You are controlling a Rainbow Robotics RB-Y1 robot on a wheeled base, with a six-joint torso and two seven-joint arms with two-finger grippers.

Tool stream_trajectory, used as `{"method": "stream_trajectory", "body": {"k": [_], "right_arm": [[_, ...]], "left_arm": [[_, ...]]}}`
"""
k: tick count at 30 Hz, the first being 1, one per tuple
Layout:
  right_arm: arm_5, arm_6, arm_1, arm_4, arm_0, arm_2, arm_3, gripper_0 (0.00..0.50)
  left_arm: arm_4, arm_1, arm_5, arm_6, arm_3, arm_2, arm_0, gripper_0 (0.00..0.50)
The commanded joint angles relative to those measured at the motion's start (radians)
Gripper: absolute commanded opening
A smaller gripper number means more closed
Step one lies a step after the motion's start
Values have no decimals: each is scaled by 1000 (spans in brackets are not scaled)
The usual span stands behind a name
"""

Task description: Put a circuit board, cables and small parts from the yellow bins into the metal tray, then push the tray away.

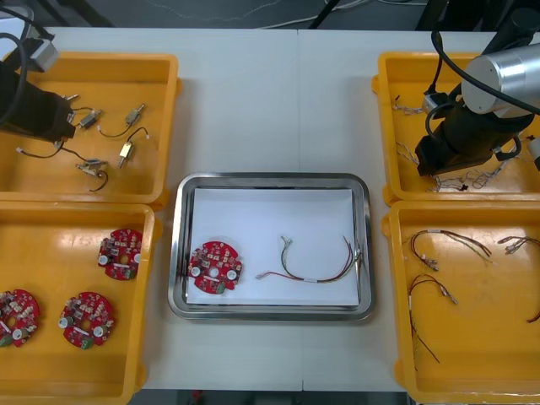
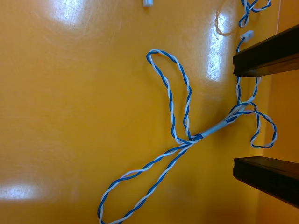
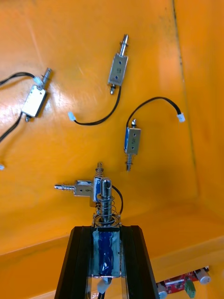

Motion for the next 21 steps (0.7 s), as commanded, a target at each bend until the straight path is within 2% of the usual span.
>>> {"method": "stream_trajectory", "body": {"k": [1, 5, 8, 11, 16, 21], "right_arm": [[-24, 32, 9, 6, 1, 10, -5, 500], [-50, 36, 8, 10, 14, 10, -5, 500], [-63, 32, 9, 10, 18, 10, -5, 500], [-63, 29, 12, 15, 18, 10, -5, 500], [-77, 24, 15, 13, 31, 10, -5, 500], [-105, 22, 15, 12, 57, 10, -5, 500]], "left_arm": [[-87, 39, -16, 73, -94, 25, -48, 0], [-164, 39, -22, 31, -103, -2, -48, 0], [-255, 37, -27, -16, -103, -30, -48, 0], [-304, 31, -39, -24, -103, -53, -48, 0], [-359, 8, -65, -24, -103, -64, -37, 0], [-368, -1, -110, -21, -100, -64, -3, 0]]}}
